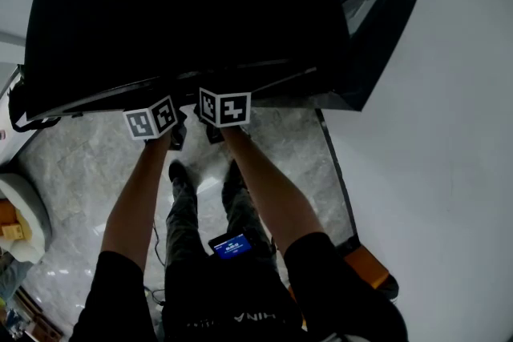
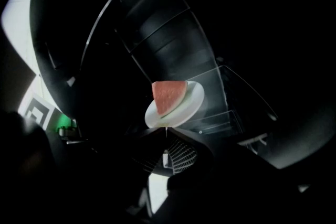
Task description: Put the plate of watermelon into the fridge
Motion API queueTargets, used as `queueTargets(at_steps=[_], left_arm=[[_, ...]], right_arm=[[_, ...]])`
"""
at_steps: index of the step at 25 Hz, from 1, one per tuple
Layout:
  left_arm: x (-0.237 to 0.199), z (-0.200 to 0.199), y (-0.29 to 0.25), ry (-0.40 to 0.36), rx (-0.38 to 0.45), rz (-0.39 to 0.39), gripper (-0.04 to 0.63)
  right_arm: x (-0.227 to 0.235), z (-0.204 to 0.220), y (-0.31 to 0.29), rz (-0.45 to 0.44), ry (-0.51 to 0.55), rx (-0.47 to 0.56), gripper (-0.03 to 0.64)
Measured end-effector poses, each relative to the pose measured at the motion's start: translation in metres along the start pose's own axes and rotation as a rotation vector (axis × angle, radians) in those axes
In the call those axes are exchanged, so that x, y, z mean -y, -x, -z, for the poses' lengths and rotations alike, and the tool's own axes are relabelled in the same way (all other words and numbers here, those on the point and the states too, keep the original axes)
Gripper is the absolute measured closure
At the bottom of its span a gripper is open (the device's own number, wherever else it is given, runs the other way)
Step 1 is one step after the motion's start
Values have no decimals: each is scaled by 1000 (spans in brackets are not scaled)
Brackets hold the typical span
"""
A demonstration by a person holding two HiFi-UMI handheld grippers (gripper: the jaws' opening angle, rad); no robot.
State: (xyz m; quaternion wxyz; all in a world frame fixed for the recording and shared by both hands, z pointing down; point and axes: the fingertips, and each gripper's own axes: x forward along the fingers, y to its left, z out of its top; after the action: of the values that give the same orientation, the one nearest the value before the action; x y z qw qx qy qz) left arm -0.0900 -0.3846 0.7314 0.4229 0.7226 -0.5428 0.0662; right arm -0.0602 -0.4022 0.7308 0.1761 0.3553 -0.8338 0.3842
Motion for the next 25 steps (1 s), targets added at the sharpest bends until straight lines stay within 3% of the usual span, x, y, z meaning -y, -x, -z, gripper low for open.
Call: queueTargets(at_steps=[13,21,25], left_arm=[[74,26,87,-14,-57,210,583],[135,0,147,-99,-1,343,583],[162,2,172,-134,29,386,583]], right_arm=[[-57,30,94,-89,-57,-84,598],[-94,4,169,-139,-34,-19,598],[-109,11,200,-189,-29,1,598]])
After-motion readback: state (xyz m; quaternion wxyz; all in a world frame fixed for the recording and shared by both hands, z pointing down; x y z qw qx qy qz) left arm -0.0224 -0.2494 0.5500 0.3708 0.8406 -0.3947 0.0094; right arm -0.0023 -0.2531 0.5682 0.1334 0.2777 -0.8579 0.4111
